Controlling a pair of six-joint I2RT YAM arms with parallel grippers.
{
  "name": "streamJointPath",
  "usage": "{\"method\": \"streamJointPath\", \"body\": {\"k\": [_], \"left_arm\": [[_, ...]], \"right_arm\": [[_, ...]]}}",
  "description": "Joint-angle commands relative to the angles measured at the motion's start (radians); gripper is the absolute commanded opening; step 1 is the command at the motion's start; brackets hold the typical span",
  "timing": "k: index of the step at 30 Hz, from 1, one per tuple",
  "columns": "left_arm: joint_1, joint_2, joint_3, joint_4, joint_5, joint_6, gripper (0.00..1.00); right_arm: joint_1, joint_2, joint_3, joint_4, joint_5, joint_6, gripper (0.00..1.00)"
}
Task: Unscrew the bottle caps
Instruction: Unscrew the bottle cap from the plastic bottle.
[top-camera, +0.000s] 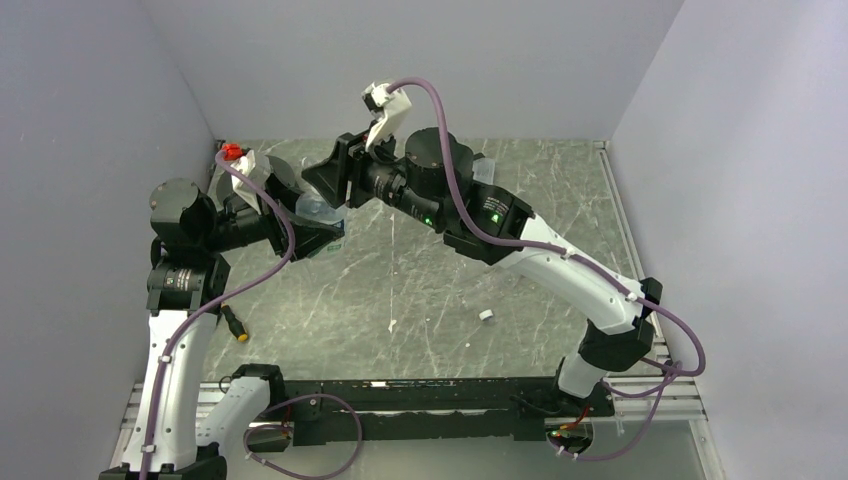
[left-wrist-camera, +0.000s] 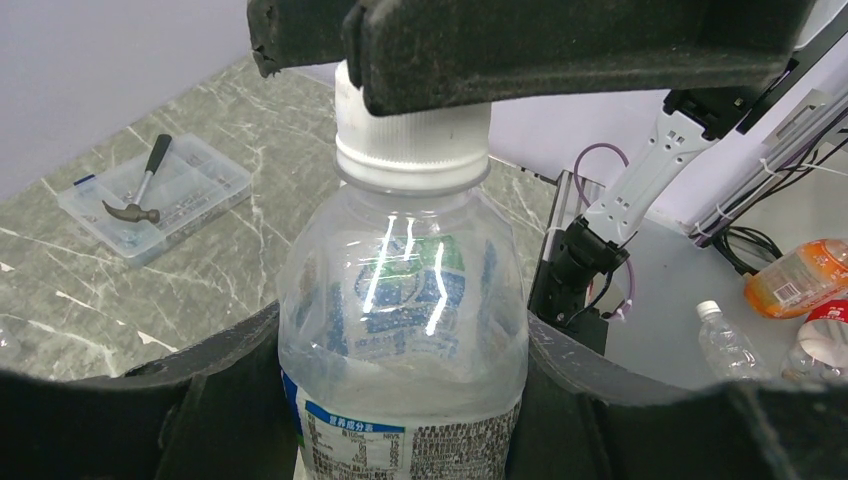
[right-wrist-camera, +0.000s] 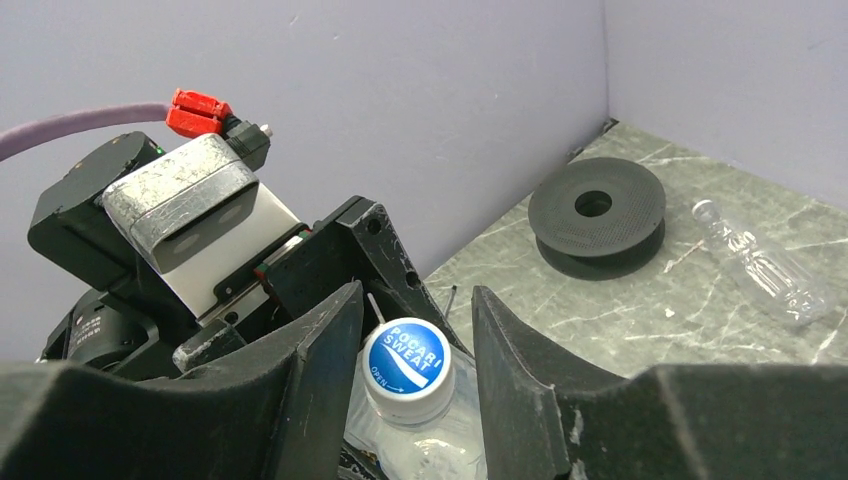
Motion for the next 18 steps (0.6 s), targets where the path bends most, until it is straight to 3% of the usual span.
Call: {"method": "streamJointPath", "body": {"k": [1, 5, 9, 18], "left_arm": [[-0.004, -0.006, 0.021, 0.018, 0.001, 0.015, 0.18], [-0.004, -0.003, 0.025, 0.021, 0.002, 0.009, 0.17], [-0.004, -0.003, 0.025, 0.029, 0.006, -0.003, 0.17], [-0.004, -0.004, 0.026, 0.039, 0.015, -0.015, 0.16]], "right_arm": [[0.002, 0.004, 0.04, 0.021, -0.024, 0.006, 0.47], [0.002, 0.016, 0.045, 0.015, -0.027, 0.007, 0.5], [0.002, 0.021, 0.056, 0.012, -0.031, 0.003, 0.46], [0.002, 0.02, 0.052, 0.02, -0.047, -0.001, 0.19]]}}
